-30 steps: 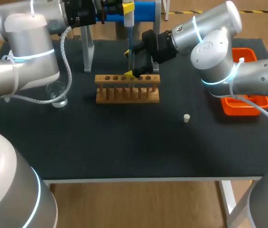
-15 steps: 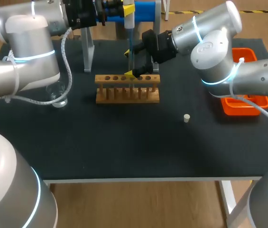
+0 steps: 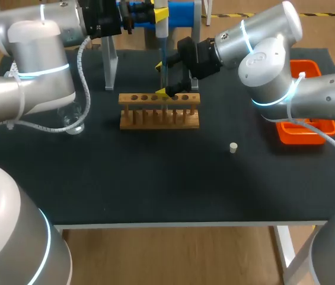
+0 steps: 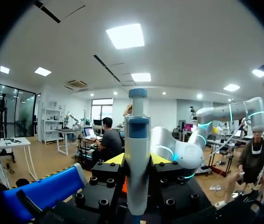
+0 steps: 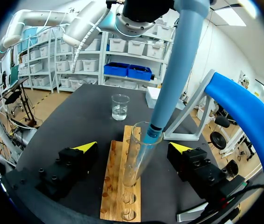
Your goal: Invert the test tube, pick up the pipette, mount the tip to pipette, aspirate from beaker and dispense into the tube, eject the tip, return the pipette, and cap with the stopper.
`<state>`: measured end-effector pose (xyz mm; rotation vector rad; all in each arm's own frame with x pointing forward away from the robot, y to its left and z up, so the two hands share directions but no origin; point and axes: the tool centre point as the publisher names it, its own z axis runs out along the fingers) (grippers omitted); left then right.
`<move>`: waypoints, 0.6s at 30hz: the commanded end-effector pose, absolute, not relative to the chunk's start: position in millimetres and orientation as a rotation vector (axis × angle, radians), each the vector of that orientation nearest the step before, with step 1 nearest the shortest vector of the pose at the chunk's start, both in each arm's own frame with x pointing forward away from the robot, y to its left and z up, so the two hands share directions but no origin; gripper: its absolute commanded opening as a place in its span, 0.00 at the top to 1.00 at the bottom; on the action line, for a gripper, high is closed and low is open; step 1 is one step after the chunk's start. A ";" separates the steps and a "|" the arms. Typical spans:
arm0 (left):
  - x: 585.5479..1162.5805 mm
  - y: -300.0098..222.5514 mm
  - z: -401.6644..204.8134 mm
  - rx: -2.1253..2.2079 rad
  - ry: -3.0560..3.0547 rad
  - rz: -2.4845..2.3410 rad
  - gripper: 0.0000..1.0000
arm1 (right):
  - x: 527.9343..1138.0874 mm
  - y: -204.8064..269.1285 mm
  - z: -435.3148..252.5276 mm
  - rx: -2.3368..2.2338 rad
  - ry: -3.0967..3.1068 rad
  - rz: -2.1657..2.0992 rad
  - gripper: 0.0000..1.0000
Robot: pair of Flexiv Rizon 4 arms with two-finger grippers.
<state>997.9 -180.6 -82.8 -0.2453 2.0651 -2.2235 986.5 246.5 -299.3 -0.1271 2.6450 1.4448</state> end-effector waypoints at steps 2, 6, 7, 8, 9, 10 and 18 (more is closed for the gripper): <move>999.1 -180.7 -85.8 -0.240 2.057 -2.232 1.00 | 986.6 245.7 -298.6 -0.128 2.647 1.443 0.00; 998.7 -181.4 -86.6 -0.244 2.064 -2.227 1.00 | 986.6 245.7 -298.6 -0.128 2.647 1.443 0.00; 998.6 -181.5 -86.8 -0.244 2.063 -2.230 1.00 | 986.6 245.7 -298.6 -0.128 2.647 1.443 0.00; 998.4 -181.8 -87.2 -0.244 2.063 -2.230 1.00 | 986.6 245.7 -298.6 -0.128 2.647 1.443 0.00; 998.4 -182.0 -87.4 -0.244 2.065 -2.230 1.00 | 986.6 245.7 -298.6 -0.128 2.647 1.443 0.00; 998.4 -182.0 -87.5 -0.245 2.066 -2.230 1.00 | 986.6 245.7 -298.6 -0.128 2.647 1.443 0.00; 998.1 -180.2 -88.9 -0.251 2.057 -2.233 1.00 | 986.6 245.7 -298.6 -0.128 2.647 1.443 0.00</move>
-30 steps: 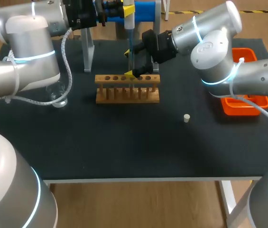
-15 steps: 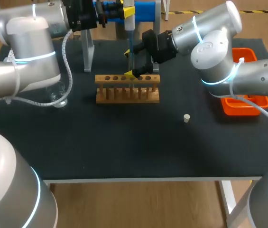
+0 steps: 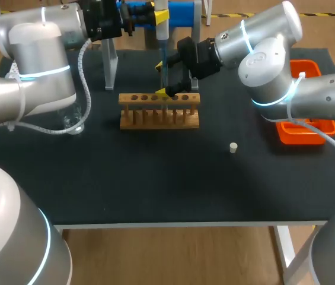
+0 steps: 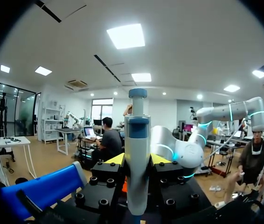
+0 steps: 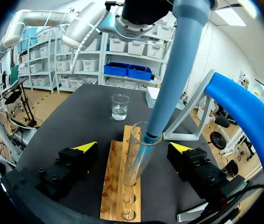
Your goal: Invert the test tube, pick up the pipette, mount the tip to pipette, aspirate from beaker and dispense into the tube, eject the tip, return the pipette, and cap with the stopper.
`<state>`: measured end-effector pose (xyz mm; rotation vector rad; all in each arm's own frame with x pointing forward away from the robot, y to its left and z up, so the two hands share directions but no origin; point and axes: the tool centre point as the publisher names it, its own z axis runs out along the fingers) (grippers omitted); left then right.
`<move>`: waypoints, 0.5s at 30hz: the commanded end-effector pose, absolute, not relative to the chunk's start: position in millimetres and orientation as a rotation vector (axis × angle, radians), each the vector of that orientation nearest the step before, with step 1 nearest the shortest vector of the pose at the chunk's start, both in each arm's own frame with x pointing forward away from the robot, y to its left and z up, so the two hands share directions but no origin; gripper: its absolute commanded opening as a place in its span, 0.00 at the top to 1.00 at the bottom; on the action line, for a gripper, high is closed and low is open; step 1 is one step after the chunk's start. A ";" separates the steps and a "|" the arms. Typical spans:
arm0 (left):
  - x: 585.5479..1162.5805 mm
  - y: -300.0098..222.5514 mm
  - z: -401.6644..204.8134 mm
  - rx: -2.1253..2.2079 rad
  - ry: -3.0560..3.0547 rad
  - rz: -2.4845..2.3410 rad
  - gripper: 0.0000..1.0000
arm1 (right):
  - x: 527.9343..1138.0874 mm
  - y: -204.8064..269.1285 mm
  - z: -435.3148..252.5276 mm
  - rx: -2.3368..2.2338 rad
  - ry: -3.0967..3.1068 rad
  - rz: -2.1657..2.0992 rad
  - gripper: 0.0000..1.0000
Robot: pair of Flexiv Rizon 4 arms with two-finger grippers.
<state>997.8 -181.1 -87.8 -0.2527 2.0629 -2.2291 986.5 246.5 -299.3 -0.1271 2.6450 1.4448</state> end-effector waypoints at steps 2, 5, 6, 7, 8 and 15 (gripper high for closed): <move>998.0 -179.4 -89.4 -0.252 2.051 -2.235 1.00 | 986.6 245.7 -298.6 -0.128 2.647 1.443 0.00; 997.9 -178.6 -90.0 -0.255 2.049 -2.236 1.00 | 986.6 245.7 -298.6 -0.128 2.647 1.443 0.00; 997.8 -178.3 -90.4 -0.257 2.049 -2.235 1.00 | 986.6 245.7 -298.6 -0.128 2.647 1.443 0.00; 997.7 -178.0 -90.6 -0.258 2.049 -2.235 1.00 | 986.6 245.7 -298.6 -0.128 2.647 1.443 0.00; 997.6 -177.9 -90.7 -0.259 2.048 -2.235 1.00 | 986.6 245.7 -298.6 -0.128 2.647 1.443 0.00; 996.9 -177.3 -91.1 -0.256 2.042 -2.232 1.00 | 986.6 245.7 -298.6 -0.128 2.647 1.443 0.00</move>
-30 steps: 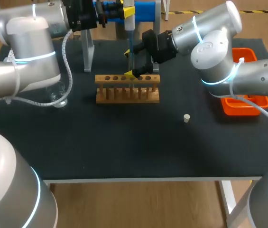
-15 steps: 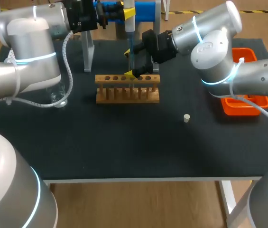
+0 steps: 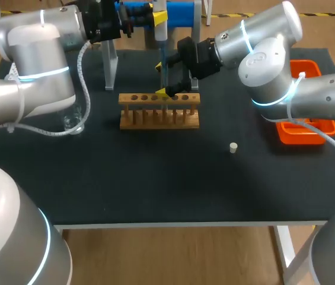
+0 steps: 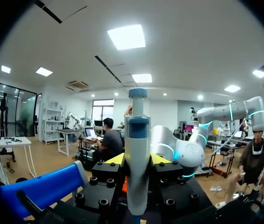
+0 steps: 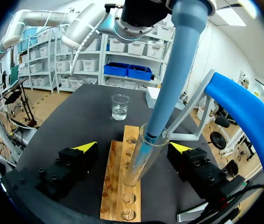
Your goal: Invert the test tube, pick up the pipette, mount the tip to pipette, aspirate from beaker and dispense into the tube, eject the tip, return the pipette, and cap with the stopper.
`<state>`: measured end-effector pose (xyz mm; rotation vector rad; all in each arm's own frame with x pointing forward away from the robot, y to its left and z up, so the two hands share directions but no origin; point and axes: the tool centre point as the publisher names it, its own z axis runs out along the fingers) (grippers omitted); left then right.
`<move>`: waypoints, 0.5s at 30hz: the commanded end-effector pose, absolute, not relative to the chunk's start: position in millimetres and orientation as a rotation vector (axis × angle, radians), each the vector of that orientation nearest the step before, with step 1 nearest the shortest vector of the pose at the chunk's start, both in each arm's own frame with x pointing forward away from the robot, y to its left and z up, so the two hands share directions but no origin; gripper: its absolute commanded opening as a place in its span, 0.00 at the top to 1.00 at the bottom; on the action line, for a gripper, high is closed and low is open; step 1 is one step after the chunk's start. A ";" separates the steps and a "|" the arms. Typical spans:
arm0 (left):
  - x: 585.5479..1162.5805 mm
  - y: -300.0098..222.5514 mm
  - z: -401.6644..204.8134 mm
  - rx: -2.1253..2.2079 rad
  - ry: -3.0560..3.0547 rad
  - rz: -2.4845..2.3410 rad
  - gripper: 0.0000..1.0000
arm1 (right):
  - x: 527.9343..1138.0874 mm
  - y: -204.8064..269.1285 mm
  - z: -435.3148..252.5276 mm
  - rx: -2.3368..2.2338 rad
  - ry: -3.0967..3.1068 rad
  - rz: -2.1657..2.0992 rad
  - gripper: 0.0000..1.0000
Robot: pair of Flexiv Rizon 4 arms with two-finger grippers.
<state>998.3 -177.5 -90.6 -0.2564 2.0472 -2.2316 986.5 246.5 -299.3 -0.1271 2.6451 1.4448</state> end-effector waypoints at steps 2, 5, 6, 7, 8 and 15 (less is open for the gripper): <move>996.7 -177.4 -91.1 -0.255 2.041 -2.232 1.00 | 986.6 245.7 -298.6 -0.128 2.647 1.443 0.00; 996.5 -177.6 -90.9 -0.251 2.039 -2.232 1.00 | 986.6 245.7 -298.6 -0.128 2.647 1.443 0.00; 996.3 -178.1 -90.5 -0.249 2.038 -2.233 1.00 | 986.6 245.7 -298.6 -0.128 2.647 1.443 0.00; 996.2 -178.6 -90.3 -0.247 2.038 -2.233 1.00 | 986.6 245.7 -298.6 -0.128 2.647 1.443 0.00; 996.1 -179.0 -90.1 -0.244 2.040 -2.232 1.00 | 986.6 245.7 -298.6 -0.128 2.647 1.443 0.00; 995.8 -179.4 -90.1 -0.240 2.040 -2.231 1.00 | 986.6 245.7 -298.6 -0.128 2.647 1.443 0.00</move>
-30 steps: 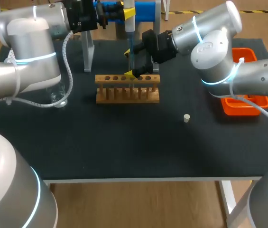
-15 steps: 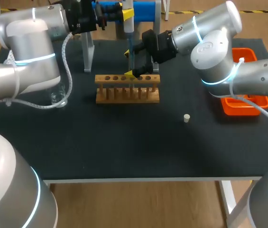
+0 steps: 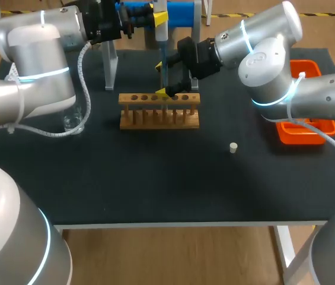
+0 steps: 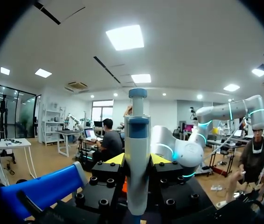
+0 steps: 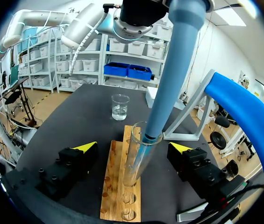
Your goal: Invert the test tube, pick up the pipette, mount the tip to pipette, aspirate from beaker and dispense into the tube, eject the tip, return the pipette, and cap with the stopper.
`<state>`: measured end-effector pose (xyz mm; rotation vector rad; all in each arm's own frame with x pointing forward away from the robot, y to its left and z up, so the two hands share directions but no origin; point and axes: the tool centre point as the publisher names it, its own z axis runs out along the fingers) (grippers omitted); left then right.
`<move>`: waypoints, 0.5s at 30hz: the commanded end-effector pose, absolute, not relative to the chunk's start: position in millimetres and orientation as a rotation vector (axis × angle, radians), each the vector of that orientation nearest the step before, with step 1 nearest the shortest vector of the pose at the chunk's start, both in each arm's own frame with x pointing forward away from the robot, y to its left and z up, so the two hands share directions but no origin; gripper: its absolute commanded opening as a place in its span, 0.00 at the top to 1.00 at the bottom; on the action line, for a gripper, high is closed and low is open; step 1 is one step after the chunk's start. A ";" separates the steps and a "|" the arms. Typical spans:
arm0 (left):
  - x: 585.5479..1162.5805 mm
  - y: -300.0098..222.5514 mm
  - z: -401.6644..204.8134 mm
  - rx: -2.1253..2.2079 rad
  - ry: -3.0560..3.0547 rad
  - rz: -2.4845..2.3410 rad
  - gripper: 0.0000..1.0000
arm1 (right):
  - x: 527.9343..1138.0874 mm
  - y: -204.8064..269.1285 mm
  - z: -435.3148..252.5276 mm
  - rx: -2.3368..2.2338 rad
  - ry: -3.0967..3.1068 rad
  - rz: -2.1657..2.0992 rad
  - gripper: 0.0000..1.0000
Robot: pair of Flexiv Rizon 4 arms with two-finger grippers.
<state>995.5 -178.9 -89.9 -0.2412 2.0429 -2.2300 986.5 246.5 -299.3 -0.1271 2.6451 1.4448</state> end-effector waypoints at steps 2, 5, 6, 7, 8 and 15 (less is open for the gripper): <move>995.6 -179.4 -90.1 -0.241 2.040 -2.231 1.00 | 986.6 245.7 -298.6 -0.128 2.647 1.443 0.00; 995.5 -179.4 -90.1 -0.241 2.040 -2.231 1.00 | 986.6 245.7 -298.6 -0.128 2.647 1.443 0.00; 995.5 -179.4 -90.2 -0.241 2.040 -2.231 1.00 | 986.6 245.7 -298.6 -0.128 2.647 1.443 0.00; 995.4 -179.3 -90.2 -0.242 2.040 -2.231 1.00 | 986.6 245.7 -298.6 -0.128 2.647 1.443 0.00; 995.4 -179.3 -90.2 -0.244 2.040 -2.231 1.00 | 986.6 245.7 -298.6 -0.128 2.647 1.443 0.00; 995.0 -178.8 -90.4 -0.247 2.042 -2.229 1.00 | 986.6 245.7 -298.6 -0.128 2.647 1.443 0.00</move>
